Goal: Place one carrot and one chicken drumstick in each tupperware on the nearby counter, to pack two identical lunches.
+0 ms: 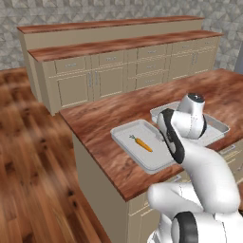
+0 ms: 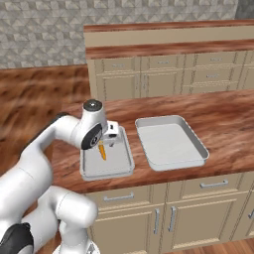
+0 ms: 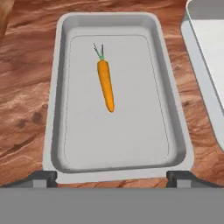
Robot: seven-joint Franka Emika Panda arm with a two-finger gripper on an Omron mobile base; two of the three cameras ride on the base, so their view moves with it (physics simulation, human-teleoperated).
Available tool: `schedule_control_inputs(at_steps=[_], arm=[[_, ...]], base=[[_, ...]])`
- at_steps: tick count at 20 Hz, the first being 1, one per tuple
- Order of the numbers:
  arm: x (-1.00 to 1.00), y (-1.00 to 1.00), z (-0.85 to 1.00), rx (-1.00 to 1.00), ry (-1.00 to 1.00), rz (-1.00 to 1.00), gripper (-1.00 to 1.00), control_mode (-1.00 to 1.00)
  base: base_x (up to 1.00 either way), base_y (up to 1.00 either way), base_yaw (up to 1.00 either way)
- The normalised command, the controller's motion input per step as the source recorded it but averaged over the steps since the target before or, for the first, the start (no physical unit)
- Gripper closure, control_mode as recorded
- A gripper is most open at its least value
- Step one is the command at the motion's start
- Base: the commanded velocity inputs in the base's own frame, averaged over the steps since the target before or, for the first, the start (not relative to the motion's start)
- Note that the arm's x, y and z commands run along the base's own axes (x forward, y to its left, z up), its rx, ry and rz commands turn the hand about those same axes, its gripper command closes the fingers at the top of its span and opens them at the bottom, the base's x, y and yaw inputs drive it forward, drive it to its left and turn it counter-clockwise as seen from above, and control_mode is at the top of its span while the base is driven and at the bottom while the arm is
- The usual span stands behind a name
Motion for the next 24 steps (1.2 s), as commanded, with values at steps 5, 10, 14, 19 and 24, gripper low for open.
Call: schedule_control_inputs(at_steps=[5, 10, 14, 19, 24], arm=[[-0.98, 0.01, 0.63, 0.00, 0.26, 0.00, -1.00, -1.00], [-1.00, 0.35, 0.13, -0.02, -0.06, 0.06, -1.00, -1.00], [-0.75, 0.10, -0.07, -0.06, -0.25, 0.02, -1.00, 1.00], [0.00, 0.00, 0.00, 0.00, 0.00, 0.00, -1.00, 1.00], [0.00, 0.00, 0.00, 0.00, 0.00, 0.00, -1.00, 1.00]], base=[[0.00, 0.00, 0.00], [0.00, 0.00, 0.00], [-0.25, -0.10, 0.00], [-1.00, -0.96, -0.03], [-0.92, -1.00, -0.09]])
